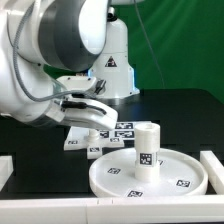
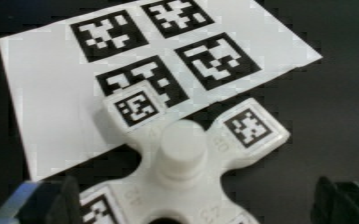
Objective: Assemble round table
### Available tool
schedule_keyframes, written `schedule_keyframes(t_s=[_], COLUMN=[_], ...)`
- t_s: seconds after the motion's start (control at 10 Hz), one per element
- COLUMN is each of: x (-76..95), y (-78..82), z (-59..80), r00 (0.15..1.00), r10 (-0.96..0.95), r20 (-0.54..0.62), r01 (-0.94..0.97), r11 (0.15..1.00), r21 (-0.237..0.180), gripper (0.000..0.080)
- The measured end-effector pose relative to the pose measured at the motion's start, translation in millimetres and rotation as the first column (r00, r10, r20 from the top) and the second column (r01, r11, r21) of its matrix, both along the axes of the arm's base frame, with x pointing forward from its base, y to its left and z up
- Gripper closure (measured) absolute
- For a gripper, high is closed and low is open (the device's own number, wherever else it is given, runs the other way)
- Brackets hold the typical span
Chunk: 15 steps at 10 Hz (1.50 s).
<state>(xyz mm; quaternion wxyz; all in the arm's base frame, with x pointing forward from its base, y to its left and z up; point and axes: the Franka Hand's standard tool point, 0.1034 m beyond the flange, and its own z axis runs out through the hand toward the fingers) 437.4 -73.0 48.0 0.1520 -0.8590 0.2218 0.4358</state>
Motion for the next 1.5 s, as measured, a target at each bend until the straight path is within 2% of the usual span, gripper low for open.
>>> schedule_keyframes(t_s=[0.1,0.4,0.7,1.1,1.3,1.5], x=[0.1,-1.3,-16.8,-19.4,-37.7,-46.0], y=[6.4,1.0,-0.6,-1.7,3.2,5.3], z=[-2.4,-2.3,-13.2,-17.3,-26.2,-30.0], r00=[1.000,1.000,0.998,0.995,0.989,0.985], r10=[0.011,-0.002,-0.022,-0.017,-0.036,-0.041], r20=[0.016,0.011,-0.065,-0.095,-0.146,-0.165], r01=[-0.011,0.002,0.022,0.017,0.035,0.041], r11=[1.000,1.000,1.000,1.000,0.999,0.999], r21=[-0.006,-0.004,0.004,-0.001,-0.006,-0.007], gripper=[0.0150,0.0150,0.0150,0.0150,0.0150,0.0150])
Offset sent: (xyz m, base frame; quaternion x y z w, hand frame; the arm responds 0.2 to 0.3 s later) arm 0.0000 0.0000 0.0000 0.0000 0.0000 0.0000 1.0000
